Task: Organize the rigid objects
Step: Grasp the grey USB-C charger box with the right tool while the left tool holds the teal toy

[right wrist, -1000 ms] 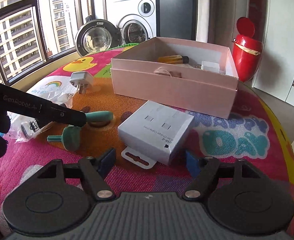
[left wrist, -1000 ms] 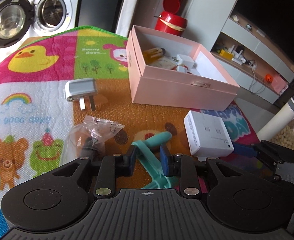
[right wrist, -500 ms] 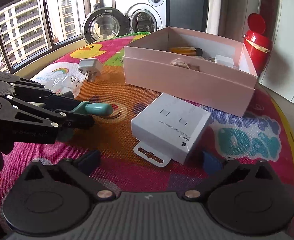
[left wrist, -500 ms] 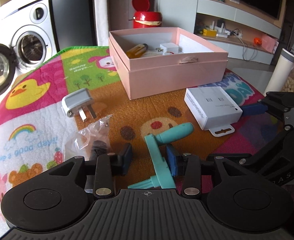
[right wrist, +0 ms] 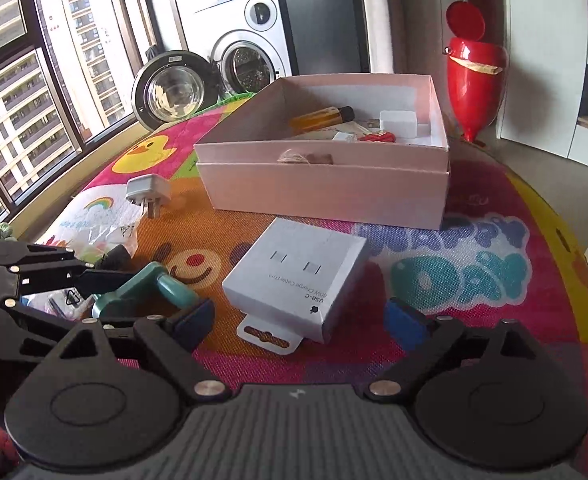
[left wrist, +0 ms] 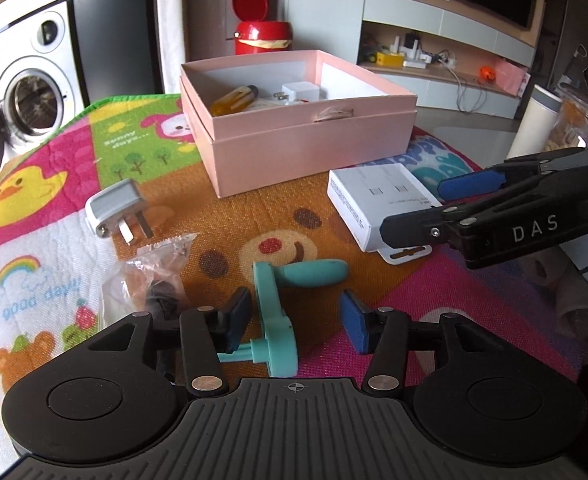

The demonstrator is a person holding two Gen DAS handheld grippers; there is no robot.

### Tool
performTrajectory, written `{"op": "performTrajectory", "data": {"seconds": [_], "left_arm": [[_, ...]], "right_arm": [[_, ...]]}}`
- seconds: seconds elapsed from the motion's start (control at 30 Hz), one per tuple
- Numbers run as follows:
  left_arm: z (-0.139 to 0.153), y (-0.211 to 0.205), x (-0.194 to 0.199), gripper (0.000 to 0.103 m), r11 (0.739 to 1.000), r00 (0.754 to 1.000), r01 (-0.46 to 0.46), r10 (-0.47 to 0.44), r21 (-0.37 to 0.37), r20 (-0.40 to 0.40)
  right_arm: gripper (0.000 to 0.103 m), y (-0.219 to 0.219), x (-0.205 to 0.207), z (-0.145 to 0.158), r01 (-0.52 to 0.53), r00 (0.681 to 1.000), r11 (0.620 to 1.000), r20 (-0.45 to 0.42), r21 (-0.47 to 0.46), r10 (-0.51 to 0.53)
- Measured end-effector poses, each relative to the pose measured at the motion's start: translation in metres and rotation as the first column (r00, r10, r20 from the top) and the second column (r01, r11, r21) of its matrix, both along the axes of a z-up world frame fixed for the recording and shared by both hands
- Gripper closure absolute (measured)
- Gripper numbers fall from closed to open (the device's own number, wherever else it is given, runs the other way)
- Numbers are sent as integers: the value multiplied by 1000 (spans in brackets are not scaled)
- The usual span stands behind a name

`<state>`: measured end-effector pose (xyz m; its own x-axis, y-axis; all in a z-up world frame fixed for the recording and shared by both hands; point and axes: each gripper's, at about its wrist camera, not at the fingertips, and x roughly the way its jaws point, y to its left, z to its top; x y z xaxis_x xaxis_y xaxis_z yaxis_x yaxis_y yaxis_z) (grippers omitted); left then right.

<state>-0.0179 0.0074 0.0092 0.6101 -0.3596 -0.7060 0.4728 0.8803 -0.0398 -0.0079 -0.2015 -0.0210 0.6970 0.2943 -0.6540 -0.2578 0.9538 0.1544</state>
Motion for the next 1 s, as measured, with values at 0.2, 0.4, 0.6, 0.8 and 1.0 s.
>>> {"op": "performTrajectory", "data": {"seconds": [0.2, 0.4, 0.6, 0.8, 1.0], "left_arm": [[-2, 6, 0, 67, 997, 996, -77, 78, -21, 51], [0, 3, 2, 83, 997, 995, -74, 75, -11, 62], [4, 5, -13, 88, 1000, 998, -6, 8, -26, 63], [10, 2, -34, 88, 998, 994, 56, -56, 4, 93], [12, 2, -36, 88, 999, 995, 48, -47, 0, 87]], "right_arm": [[16, 29, 28, -9, 23, 999, 993, -23, -114, -26], [35, 24, 15, -7, -6, 1000, 986, 12, -164, 8], [35, 9, -8, 1, -36, 999, 982, 16, -185, 40], [35, -3, -34, 23, -38, 995, 980, 88, -193, 56], [35, -8, -44, 31, -24, 991, 982, 127, -190, 48]]}}
